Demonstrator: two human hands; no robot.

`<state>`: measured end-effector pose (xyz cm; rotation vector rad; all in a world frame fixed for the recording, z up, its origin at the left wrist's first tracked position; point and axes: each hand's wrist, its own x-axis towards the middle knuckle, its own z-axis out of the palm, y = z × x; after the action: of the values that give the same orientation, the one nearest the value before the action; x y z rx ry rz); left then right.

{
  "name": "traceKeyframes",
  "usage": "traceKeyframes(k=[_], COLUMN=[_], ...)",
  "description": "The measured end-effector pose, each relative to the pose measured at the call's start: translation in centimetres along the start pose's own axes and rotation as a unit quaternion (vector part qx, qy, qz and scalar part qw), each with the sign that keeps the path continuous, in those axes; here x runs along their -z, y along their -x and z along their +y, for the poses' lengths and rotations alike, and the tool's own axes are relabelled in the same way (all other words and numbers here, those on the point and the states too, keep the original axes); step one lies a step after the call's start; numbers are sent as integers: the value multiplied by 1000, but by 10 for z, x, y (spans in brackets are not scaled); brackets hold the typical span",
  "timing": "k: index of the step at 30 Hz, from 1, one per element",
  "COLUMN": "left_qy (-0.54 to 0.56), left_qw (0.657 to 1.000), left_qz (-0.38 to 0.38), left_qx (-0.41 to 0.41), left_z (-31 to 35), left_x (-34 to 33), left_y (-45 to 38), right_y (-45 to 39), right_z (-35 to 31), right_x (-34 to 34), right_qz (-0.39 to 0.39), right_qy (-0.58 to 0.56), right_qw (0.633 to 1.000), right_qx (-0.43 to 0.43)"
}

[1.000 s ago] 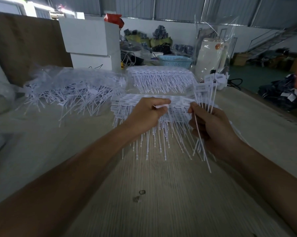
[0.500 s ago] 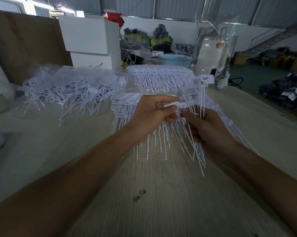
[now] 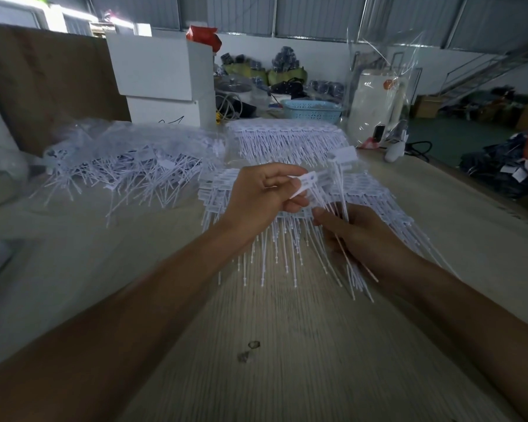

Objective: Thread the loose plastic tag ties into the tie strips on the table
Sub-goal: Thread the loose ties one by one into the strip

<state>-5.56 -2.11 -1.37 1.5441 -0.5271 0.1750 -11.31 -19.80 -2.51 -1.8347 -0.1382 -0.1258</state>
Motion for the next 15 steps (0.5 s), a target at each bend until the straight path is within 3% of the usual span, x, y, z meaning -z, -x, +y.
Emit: traceKeyframes(k=[4, 7, 10, 13, 15], left_qy=[-119, -143, -175, -233, -292], left_qw=[992, 987, 968, 907, 870], left_qz=[-6, 52, 166, 340, 389], left_qx=[-47, -58, -65, -89, -77], left_z=[-2, -3, -6, -9, -10], left_x=[3, 10, 30, 77, 115], left_y=[-1, -4, -15, -28, -34], right_y=[-2, -2, 2, 4, 4], right_z=[-1, -3, -6, -5, -4], right_x=[-1, -3, -4, -3, -1], right_qz=[-17, -24, -43, -66, -72], right_qy=[-55, -104, -137, -114, -91], right_qw=[998, 993, 988, 990, 992], right_qx=[-28, -44, -53, -52, -42])
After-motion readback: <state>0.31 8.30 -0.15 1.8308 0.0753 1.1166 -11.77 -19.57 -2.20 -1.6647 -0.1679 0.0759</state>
